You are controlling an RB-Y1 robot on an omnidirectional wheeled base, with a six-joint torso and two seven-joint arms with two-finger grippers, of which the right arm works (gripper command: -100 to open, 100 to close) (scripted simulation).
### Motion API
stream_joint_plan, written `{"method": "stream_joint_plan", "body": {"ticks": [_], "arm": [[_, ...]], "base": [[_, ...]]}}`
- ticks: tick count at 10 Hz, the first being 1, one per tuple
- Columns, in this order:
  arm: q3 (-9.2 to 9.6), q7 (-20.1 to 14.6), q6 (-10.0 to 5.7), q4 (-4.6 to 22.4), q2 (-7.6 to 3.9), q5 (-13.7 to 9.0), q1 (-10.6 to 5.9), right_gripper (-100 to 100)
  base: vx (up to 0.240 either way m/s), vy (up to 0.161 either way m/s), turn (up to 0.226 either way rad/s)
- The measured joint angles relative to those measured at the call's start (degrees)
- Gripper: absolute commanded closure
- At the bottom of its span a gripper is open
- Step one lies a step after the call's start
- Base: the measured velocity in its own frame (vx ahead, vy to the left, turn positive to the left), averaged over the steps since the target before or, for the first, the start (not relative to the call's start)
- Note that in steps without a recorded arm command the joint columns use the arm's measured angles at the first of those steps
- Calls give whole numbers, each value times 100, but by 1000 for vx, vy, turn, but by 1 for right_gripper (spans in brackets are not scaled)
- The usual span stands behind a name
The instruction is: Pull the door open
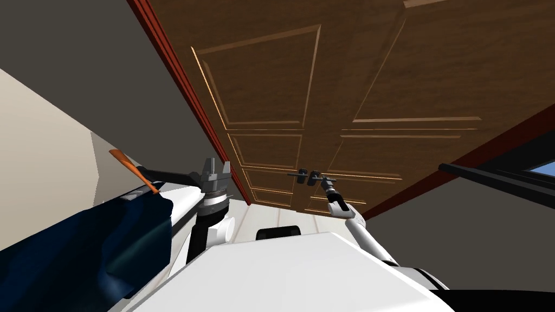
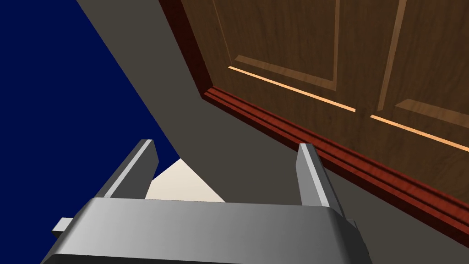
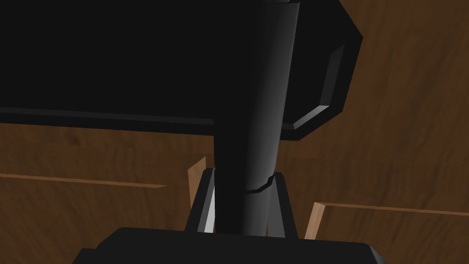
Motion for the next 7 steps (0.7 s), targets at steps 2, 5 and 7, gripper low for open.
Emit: {"method": "stream_joint_plan", "body": {"ticks": [2,5,7], "arm": [[13,-37,-33,-6,-57,-11,52,100],[69,-134,-94,2,-181,-25,120,100],[150,-223,-131,-106,-268,-32,264,100]], "base": [[-126,-48,27],[-198,-31,77],[-205,-14,106]]}}
